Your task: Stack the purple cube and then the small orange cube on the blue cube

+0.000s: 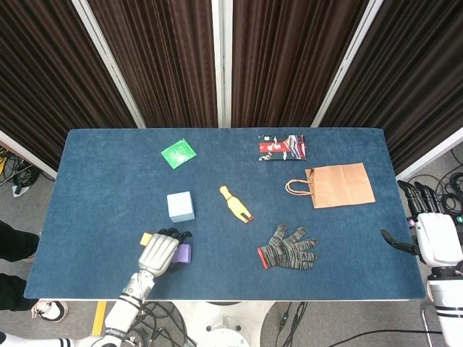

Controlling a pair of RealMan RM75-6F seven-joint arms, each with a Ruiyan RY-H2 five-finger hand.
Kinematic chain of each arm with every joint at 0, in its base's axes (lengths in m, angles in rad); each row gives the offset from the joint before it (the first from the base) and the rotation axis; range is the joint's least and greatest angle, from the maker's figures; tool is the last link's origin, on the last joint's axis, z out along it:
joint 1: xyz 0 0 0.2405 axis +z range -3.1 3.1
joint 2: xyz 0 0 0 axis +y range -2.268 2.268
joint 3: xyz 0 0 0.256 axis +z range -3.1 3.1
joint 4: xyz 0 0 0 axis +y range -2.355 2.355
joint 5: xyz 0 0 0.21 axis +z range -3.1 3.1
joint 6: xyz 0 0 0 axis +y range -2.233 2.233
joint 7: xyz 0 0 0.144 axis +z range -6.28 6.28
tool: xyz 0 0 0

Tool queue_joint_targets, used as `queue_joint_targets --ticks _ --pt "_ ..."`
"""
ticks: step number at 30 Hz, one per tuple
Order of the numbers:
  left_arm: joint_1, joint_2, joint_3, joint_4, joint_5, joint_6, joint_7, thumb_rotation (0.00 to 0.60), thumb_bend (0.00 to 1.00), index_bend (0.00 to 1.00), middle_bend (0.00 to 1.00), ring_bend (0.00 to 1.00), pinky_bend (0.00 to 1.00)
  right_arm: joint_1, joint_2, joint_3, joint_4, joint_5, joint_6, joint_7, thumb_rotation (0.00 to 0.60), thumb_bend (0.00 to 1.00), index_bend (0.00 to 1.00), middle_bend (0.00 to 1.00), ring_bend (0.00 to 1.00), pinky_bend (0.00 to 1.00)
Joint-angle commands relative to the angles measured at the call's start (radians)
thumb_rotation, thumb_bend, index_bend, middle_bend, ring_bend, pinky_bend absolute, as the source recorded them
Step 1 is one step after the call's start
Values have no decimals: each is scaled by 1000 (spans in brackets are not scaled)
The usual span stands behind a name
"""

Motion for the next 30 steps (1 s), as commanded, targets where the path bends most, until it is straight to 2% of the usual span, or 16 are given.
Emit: queue_joint_targets --ticks 1,8,12,16,23,30 --pt "6 16 0 -14 1 14 -5 600 305 324 565 286 335 -1 1 2 -1 2 2 2 600 121 0 98 0 0" --pt "29 139 -28 -146 -5 83 -3 600 307 324 565 288 336 0 3 5 -3 7 -1 1 600 121 0 98 0 0" --pt "15 228 -86 -256 -44 105 32 600 307 324 565 288 335 0 0 2 -4 3 -1 -8 600 121 0 98 0 0" --pt "-20 285 -148 -302 -102 93 58 600 308 324 565 288 336 1 -3 2 -2 5 -2 -11 600 120 0 98 0 0" --pt "-140 317 -241 -240 -261 -57 26 600 307 324 565 288 333 3 -6 2 -5 5 -6 -23 600 120 0 98 0 0" --pt "-258 304 -262 -139 -295 -207 -37 600 308 324 565 288 332 8 -10 4 -3 15 -15 -32 600 122 0 98 0 0"
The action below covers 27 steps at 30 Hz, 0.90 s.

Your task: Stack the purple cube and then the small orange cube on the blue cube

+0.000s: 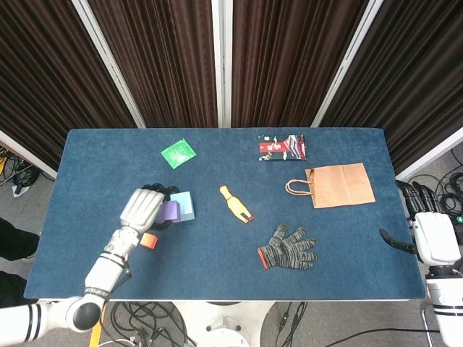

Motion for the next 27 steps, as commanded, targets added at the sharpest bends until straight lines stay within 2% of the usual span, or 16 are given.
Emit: queue_joint_targets --ticks 1,6,12,21,27 --pt "-62 -5 -18 58 -20 -74 -50 600 307 324 565 288 332 1 -2 0 -1 0 -1 -4 600 121 0 98 0 0" --pt "-120 -1 -12 131 -16 -144 -89 600 308 324 565 288 332 1 -3 -1 -6 -4 2 -11 600 121 0 98 0 0" --pt "-145 2 15 186 5 -174 -145 600 309 324 565 295 331 -1 -5 -2 -6 -4 6 -21 600 121 0 98 0 0" --pt "-158 -7 35 240 31 -168 -229 600 308 324 565 296 331 -1 -12 -2 -5 -2 8 -37 600 121 0 98 0 0" --pt "-177 -43 45 269 -18 -131 -201 600 308 324 565 296 324 -1 -13 -2 -1 0 7 -34 600 121 0 98 0 0"
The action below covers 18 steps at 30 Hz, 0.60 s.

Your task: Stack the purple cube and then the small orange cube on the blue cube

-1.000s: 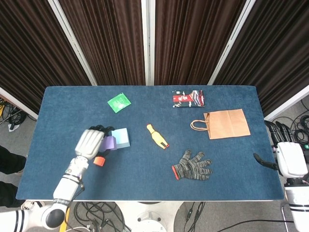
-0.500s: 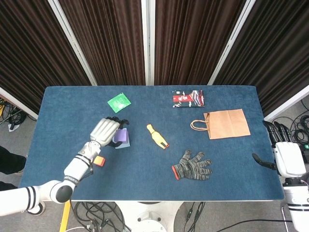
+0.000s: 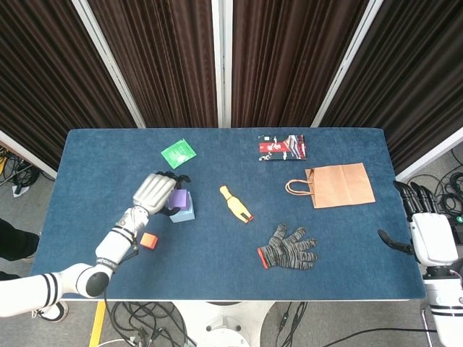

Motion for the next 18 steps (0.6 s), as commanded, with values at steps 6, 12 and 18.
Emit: queue_joint_targets --ticks 6,12,18 --pt "-24 -42 17 17 -75 49 54 600 308 324 565 296 323 1 2 2 0 2 -3 6 600 121 0 98 0 0" --pt "-36 -49 22 15 -117 76 85 600 308 324 565 296 322 4 2 2 -1 3 -7 3 600 121 0 98 0 0" --pt "-44 -46 26 -3 -137 94 98 600 308 324 565 296 321 4 2 2 -1 6 -9 1 600 122 0 98 0 0"
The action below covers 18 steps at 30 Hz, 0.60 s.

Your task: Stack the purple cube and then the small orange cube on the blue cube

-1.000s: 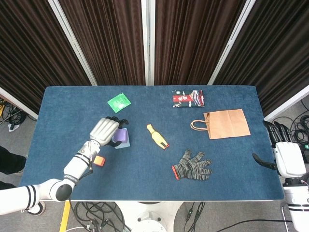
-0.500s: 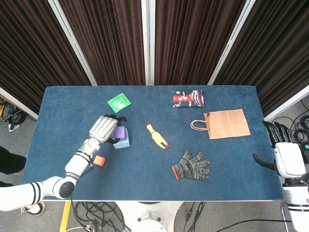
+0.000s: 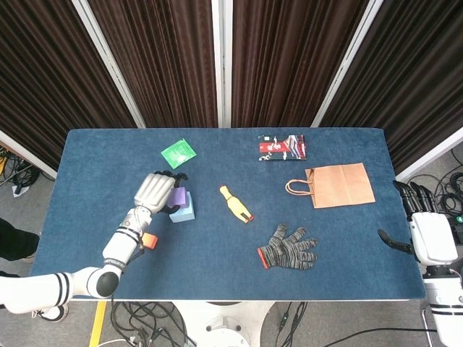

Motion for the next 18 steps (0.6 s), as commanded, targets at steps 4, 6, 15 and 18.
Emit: queue_joint_targets --ticks 4,6,15,18 --pt "-5 1 5 -13 -14 10 5 600 308 324 565 296 321 -2 0 0 1 -2 3 2 600 122 0 98 0 0" --pt "-6 1 5 -21 -21 15 3 600 308 324 565 296 321 -2 1 0 1 -2 4 3 600 122 0 98 0 0" --pt "-16 -7 13 -28 -45 27 14 600 308 324 565 296 321 -2 3 0 -2 -4 5 4 600 123 0 98 0 0" --pt "-18 -10 17 -28 -52 28 15 600 309 324 566 296 321 -1 4 0 -2 -2 2 5 600 121 0 98 0 0"
